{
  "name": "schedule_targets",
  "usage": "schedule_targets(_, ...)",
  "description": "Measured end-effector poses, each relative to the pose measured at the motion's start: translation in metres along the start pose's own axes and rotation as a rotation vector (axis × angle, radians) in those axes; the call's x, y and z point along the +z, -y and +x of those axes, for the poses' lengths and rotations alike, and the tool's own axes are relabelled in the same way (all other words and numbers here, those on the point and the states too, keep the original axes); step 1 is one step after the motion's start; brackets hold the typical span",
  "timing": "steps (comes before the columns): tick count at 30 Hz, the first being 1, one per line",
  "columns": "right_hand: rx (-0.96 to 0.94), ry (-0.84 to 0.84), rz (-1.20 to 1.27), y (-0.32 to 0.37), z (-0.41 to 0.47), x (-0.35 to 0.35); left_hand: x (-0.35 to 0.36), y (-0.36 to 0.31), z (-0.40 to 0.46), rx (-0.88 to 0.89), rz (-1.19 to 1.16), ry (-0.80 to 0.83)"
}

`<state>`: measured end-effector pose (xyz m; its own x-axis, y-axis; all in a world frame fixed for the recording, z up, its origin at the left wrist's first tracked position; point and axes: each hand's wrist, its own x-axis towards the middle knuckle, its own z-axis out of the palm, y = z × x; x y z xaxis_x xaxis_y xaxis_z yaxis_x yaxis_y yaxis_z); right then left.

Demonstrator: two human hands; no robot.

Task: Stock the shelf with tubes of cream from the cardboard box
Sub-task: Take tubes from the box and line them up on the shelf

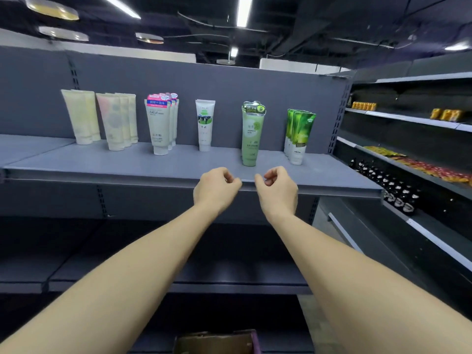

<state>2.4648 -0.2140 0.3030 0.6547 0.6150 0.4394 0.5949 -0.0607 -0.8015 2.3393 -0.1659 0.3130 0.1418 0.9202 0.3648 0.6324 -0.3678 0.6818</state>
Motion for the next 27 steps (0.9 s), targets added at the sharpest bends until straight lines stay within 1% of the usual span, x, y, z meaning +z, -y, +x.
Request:
schedule_targets(3, 0.044, 0.008, -0.011, -0.009, -0.025, 0.000, 0.000, 0.011, -0.023, 0.009, 0.054, 0.051)
schedule_targets(6, 0.074, 0.047, -0.034, -0.023, -0.051, 0.002, 0.005, 0.031, -0.045, -0.021, 0.073, 0.118)
schedule_targets(11, 0.141, 0.209, -0.069, -0.064, -0.095, 0.011, 0.022, 0.077, -0.085, -0.069, 0.109, 0.285)
schedule_targets(15, 0.203, 0.338, -0.109, -0.099, -0.126, 0.019, 0.043, 0.110, -0.112, -0.149, 0.130, 0.359)
schedule_targets(20, 0.287, 0.458, -0.134, -0.139, -0.157, 0.033, 0.077, 0.149, -0.145, -0.208, 0.158, 0.449)
schedule_targets(27, 0.441, 0.694, -0.183, -0.208, -0.207, 0.054, 0.125, 0.206, -0.197, -0.337, 0.188, 0.583)
